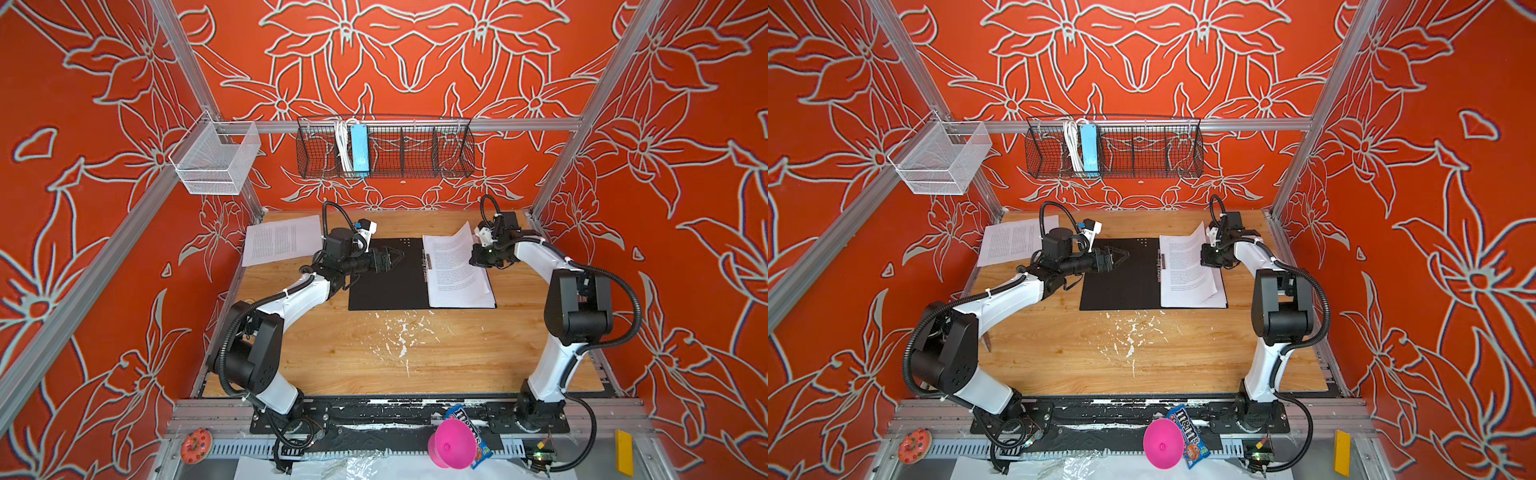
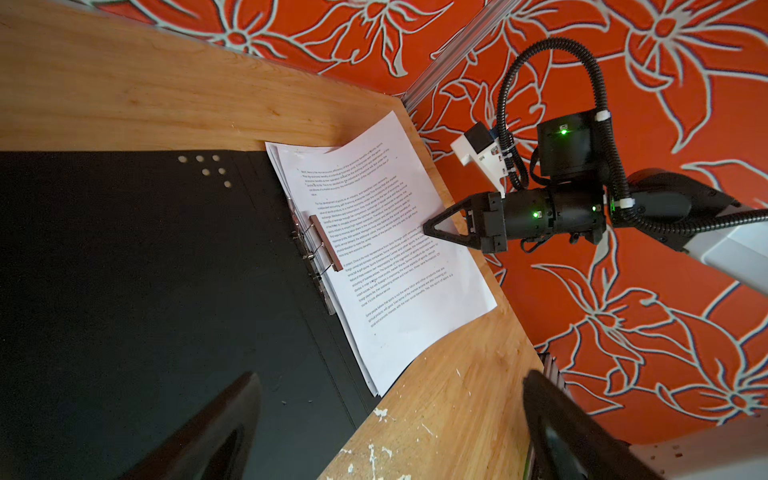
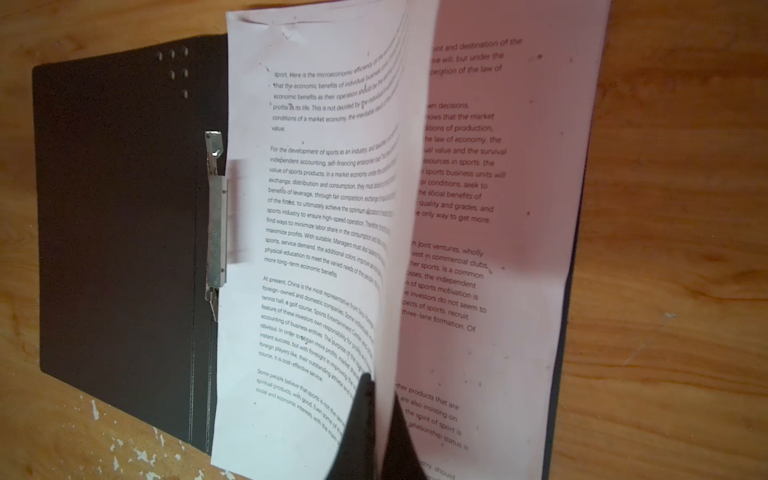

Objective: Put the files into the folder
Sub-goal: 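Hold the sheet down by the clip with the right gripper while the left withdraws, then move the left gripper to the loose sheets while the right presses the clip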

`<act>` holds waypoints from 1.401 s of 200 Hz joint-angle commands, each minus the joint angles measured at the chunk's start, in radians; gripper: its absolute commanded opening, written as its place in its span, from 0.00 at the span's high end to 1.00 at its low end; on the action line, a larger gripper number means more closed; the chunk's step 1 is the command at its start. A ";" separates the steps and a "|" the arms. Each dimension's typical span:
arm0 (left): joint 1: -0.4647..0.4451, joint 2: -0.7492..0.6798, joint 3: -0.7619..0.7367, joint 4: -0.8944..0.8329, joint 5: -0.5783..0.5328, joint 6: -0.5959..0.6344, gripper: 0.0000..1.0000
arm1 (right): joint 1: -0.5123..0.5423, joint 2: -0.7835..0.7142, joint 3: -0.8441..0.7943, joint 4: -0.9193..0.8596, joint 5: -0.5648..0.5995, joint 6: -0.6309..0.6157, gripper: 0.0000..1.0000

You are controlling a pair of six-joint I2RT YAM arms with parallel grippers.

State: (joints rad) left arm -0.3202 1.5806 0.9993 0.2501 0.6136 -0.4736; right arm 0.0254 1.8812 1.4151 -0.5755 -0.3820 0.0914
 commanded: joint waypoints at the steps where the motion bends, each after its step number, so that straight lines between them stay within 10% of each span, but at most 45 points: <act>1: 0.007 0.011 0.018 0.032 0.023 -0.010 0.02 | 0.007 0.020 0.032 -0.014 -0.019 -0.042 1.00; 51: 0.009 0.016 0.018 0.034 0.025 -0.014 0.02 | 0.010 0.027 0.031 -0.012 -0.018 -0.039 1.00; 106: 0.012 0.018 0.016 0.034 0.025 -0.018 0.02 | 0.010 0.020 0.029 -0.004 0.039 0.008 0.37; 147: 0.021 0.004 0.010 0.026 0.015 -0.027 0.02 | 0.010 -0.034 0.041 -0.076 0.329 0.122 0.23; 181: 0.047 -0.029 -0.003 -0.043 -0.052 -0.060 0.02 | 0.022 -0.188 -0.067 0.019 0.347 0.184 0.12; 234: 0.118 -0.181 -0.140 -0.154 -0.230 -0.170 0.02 | 0.172 -0.338 -0.203 0.132 0.270 0.224 0.03; 280: 0.186 -0.386 -0.221 -0.381 -0.614 -0.329 0.02 | 0.288 -0.438 -0.442 0.359 0.176 0.288 0.02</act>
State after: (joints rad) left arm -0.1677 1.2816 0.8219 -0.0101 0.2298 -0.6891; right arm 0.2745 1.4868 1.0733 -0.3500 -0.1574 0.3210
